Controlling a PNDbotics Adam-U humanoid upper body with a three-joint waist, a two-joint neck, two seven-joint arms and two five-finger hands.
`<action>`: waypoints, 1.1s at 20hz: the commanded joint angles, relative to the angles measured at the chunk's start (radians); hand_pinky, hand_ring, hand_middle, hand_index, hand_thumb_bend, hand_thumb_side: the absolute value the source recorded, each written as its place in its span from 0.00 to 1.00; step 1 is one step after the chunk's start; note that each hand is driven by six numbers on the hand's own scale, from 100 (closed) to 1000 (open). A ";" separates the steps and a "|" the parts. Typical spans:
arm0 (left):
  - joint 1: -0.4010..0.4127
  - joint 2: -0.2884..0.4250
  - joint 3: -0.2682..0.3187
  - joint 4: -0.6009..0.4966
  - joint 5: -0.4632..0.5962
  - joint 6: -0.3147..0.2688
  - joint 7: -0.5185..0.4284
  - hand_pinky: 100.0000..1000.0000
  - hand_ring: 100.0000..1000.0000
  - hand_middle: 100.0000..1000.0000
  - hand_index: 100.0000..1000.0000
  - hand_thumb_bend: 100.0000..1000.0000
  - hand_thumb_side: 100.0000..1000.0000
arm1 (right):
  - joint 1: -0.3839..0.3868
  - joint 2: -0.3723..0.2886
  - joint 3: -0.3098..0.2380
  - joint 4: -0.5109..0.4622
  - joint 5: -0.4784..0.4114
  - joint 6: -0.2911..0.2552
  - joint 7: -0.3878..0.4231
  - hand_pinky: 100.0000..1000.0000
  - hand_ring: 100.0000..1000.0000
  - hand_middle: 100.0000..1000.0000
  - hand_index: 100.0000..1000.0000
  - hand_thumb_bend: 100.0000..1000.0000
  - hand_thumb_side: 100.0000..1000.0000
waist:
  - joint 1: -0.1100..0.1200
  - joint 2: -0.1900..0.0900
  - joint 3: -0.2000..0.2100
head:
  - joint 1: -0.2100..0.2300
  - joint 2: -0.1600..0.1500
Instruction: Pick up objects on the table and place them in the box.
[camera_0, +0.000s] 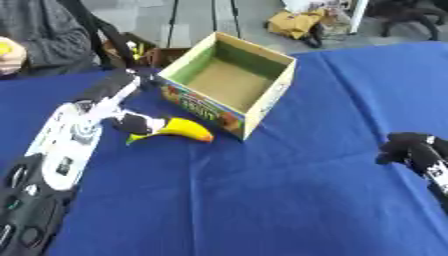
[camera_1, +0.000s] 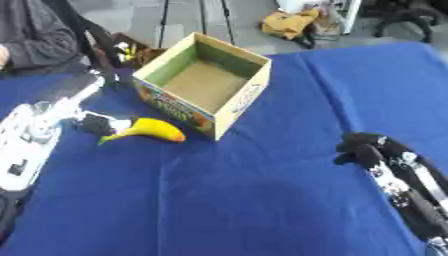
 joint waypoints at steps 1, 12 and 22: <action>-0.050 -0.021 0.018 0.065 -0.050 0.035 0.000 0.77 0.74 0.70 0.82 0.25 0.08 | -0.009 -0.007 0.002 -0.020 -0.010 -0.001 0.008 0.79 0.61 0.62 0.77 0.09 0.66 | -0.007 -0.019 -0.007 | 0.009 -0.010; -0.142 -0.069 0.081 0.341 -0.164 0.012 0.054 0.78 0.74 0.70 0.84 0.24 0.07 | -0.011 -0.001 0.016 -0.020 -0.014 0.005 0.025 0.79 0.62 0.62 0.77 0.09 0.67 | -0.006 -0.017 -0.046 | 0.027 -0.012; -0.159 -0.036 0.097 0.430 -0.129 -0.050 0.063 0.78 0.74 0.69 0.82 0.24 0.08 | -0.010 0.001 0.013 -0.020 -0.012 0.008 0.025 0.79 0.62 0.62 0.77 0.09 0.67 | -0.005 -0.018 -0.046 | 0.022 -0.014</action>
